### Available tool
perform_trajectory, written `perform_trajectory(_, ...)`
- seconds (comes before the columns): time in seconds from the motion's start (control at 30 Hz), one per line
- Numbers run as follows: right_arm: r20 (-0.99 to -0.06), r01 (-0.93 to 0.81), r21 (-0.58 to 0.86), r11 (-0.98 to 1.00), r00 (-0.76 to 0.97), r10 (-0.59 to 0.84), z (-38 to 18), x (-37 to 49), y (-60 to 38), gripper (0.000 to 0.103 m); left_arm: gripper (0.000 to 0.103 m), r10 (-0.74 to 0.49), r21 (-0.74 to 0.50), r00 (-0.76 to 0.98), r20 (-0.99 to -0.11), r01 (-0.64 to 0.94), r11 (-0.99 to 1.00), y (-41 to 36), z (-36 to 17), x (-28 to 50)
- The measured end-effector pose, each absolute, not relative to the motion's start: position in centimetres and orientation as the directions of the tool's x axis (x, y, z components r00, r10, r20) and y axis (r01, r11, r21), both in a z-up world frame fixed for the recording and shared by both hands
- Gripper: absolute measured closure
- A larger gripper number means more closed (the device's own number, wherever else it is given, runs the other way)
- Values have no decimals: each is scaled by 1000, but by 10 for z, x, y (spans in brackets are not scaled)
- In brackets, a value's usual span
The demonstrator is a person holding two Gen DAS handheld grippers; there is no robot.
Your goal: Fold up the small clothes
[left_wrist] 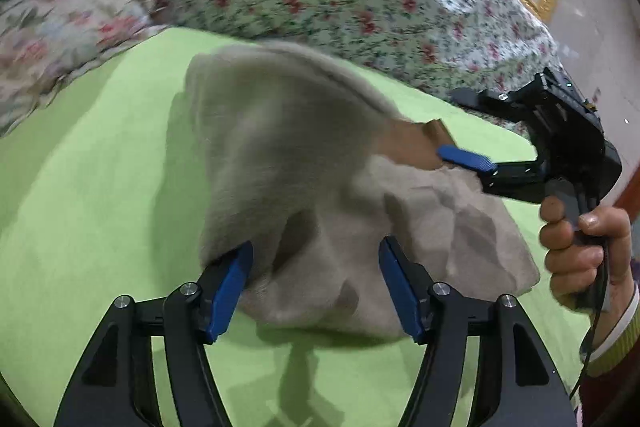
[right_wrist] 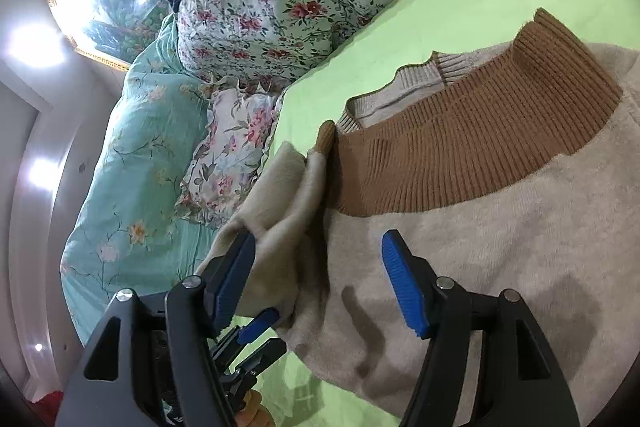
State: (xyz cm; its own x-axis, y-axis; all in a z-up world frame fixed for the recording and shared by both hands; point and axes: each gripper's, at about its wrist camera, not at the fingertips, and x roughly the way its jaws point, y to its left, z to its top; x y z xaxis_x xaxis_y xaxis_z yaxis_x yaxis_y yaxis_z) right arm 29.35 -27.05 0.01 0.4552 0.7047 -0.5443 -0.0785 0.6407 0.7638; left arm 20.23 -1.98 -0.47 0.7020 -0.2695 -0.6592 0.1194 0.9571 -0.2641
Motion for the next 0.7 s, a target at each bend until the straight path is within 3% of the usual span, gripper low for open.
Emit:
perform_trajectory(0.13, -538, -95, 767, 635, 445, 716, 2, 287, -262, 35, 23, -244, -281, 681, -691, 59, 958, 9, -22, 182)
perform_trajectory(0.27, -544, -116, 760, 640, 426, 723, 2, 284, -249, 35, 23, -289, -407, 618, -731, -55, 912, 53, -52, 174)
perform_trajectory(0.37, -538, -125, 763, 634, 419, 731, 4, 282, -242, 35, 22, -363, -539, 642, -675, -94, 837, 80, -57, 168)
perform_trajectory(0.57, -539, -154, 756, 636, 405, 738, 7, 287, -223, 35, 22, -365, -643, 693, -622, -185, 743, 104, -65, 193)
perform_trajectory(0.63, -549, -154, 748, 645, 402, 732, 6, 290, -218, 35, 26, -335, -631, 708, -622, -200, 750, 105, -64, 209)
perform_trajectory(0.7, -556, -141, 747, 650, 404, 727, 4, 294, -218, 35, 49, -325, -624, 712, -622, -201, 755, 107, -64, 226)
